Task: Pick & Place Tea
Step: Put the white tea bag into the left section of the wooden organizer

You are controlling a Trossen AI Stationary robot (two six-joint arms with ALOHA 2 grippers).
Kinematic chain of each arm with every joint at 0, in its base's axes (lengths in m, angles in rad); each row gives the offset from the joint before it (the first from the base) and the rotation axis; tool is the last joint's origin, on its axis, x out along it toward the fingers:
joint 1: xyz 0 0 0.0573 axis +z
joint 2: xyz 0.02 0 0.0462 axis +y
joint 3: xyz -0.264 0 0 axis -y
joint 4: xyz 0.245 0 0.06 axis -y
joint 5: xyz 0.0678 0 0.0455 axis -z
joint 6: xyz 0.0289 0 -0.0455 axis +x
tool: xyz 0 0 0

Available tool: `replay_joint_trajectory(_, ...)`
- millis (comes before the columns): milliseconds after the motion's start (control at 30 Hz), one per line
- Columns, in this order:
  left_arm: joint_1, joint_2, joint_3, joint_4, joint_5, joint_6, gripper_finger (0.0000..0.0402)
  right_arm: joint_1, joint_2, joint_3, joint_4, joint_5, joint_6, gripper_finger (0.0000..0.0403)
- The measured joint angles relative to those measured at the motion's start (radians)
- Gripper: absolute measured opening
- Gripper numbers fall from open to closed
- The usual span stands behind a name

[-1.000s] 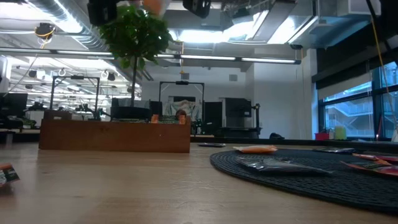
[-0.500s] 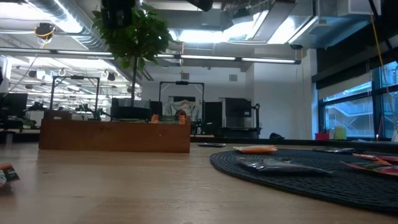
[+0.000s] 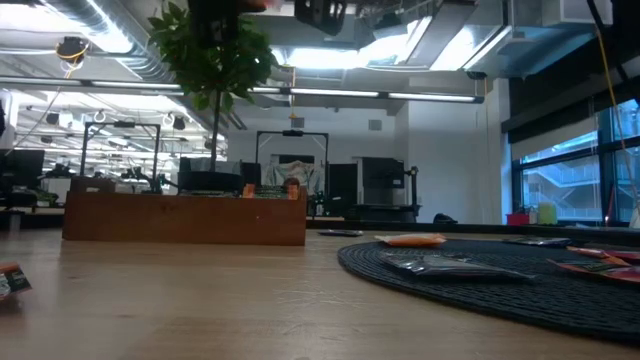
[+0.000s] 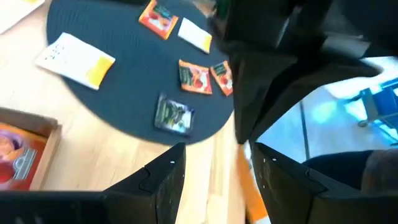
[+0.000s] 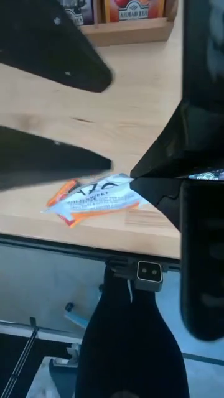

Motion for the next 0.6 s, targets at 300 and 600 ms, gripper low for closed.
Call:
replay_joint_trajectory(300,-0.001,0.012,0.005,0.011,0.026,0.000,0.0182,-0.010,0.000,0.000,-0.011,0.028,-0.002,0.0005)
replay_joint_trajectory(600,-0.003,0.011,0.005,-0.022,0.025,0.000,0.0182,-0.023,-0.001,0.000,-0.018,0.049,-0.009,0.0005)
